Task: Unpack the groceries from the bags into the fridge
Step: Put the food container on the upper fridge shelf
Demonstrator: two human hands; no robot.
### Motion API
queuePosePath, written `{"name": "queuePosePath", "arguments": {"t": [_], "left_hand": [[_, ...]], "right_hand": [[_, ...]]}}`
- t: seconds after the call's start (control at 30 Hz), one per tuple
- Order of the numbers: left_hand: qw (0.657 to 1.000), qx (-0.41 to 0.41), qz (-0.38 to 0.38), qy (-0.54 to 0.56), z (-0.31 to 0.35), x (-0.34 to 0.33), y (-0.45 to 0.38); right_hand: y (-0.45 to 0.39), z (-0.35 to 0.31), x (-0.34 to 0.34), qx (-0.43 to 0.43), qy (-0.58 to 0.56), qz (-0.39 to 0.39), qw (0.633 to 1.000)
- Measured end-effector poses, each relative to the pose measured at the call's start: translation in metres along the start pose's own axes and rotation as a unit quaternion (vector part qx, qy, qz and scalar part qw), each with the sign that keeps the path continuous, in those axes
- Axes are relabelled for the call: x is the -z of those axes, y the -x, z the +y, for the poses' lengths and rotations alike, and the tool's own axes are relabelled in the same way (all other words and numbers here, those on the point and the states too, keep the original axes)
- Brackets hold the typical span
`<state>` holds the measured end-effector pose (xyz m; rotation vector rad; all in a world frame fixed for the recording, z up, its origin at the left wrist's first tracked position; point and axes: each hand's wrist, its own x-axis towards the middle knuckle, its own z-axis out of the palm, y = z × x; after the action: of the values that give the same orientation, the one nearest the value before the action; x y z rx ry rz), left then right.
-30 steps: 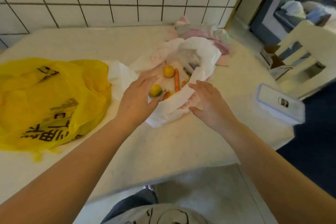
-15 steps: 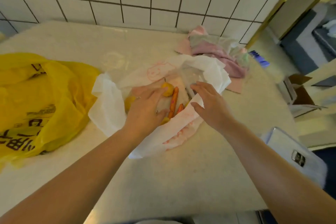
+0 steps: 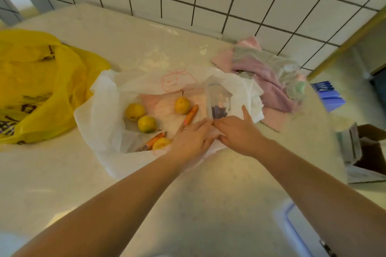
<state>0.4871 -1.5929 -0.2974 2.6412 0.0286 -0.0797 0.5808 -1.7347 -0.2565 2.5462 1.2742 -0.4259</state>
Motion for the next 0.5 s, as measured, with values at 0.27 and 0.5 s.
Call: {"name": "queuePosePath", "arguments": {"t": [0.27, 0.5], "left_hand": [[0.999, -0.003, -0.038, -0.029, 0.034, -0.023, -0.004], [1.0, 0.004, -0.002, -0.022, 0.038, -0.032, -0.022]], "right_hand": [[0.012, 0.042, -0.03, -0.027, 0.011, 0.022, 0.999], [0.011, 0.055, -0.043, -0.149, 0.062, 0.089, 0.983]]}}
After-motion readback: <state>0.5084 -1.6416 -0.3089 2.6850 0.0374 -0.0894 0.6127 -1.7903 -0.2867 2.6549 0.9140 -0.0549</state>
